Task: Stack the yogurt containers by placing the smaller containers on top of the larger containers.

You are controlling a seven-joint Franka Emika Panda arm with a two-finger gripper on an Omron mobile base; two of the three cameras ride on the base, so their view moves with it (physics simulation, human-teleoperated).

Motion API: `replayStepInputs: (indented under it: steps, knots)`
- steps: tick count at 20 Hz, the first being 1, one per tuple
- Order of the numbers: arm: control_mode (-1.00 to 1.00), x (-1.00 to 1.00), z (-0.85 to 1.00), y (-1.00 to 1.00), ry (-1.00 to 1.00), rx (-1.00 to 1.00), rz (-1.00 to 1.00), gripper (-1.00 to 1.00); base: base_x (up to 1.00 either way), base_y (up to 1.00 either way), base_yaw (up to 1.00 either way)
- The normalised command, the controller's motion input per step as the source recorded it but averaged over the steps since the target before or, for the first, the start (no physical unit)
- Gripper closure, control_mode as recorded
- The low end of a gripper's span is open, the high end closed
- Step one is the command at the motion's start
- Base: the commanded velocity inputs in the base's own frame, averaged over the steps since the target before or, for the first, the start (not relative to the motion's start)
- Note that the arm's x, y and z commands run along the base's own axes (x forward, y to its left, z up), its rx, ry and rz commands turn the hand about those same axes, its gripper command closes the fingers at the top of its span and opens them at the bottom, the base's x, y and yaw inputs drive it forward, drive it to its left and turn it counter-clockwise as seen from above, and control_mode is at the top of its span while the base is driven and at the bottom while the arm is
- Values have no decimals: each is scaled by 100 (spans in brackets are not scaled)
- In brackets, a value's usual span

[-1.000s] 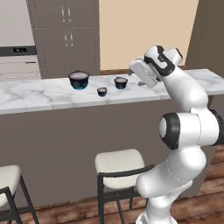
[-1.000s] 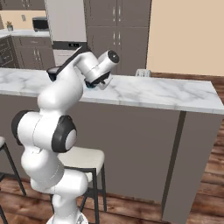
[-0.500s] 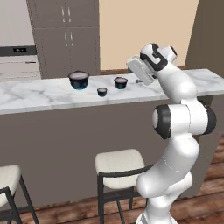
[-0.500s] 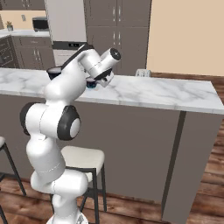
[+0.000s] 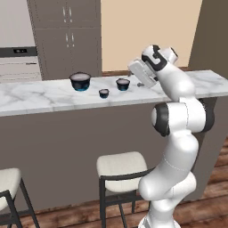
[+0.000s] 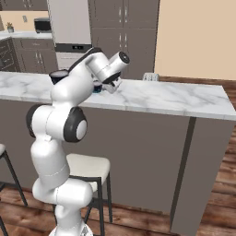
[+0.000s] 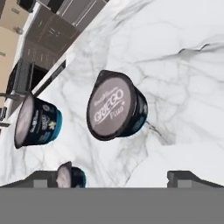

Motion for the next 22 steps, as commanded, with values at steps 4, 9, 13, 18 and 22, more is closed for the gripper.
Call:
replayStepInputs:
  steps: [4, 9, 13, 18, 22]
  knots:
    - [-100, 5, -22, 4, 2, -1, 0, -100, 0, 0, 0]
    - [-100, 28, -15, 13, 0, 0, 0, -100, 0, 0, 0]
    - [-100, 29, -14, 14, 0, 0, 0, -100, 0, 0, 0]
    - [-100, 27, -14, 9, 0, 0, 0, -100, 0, 0, 0]
    - [-100, 30, -11, 2, 0, 0, 0, -100, 0, 0, 0]
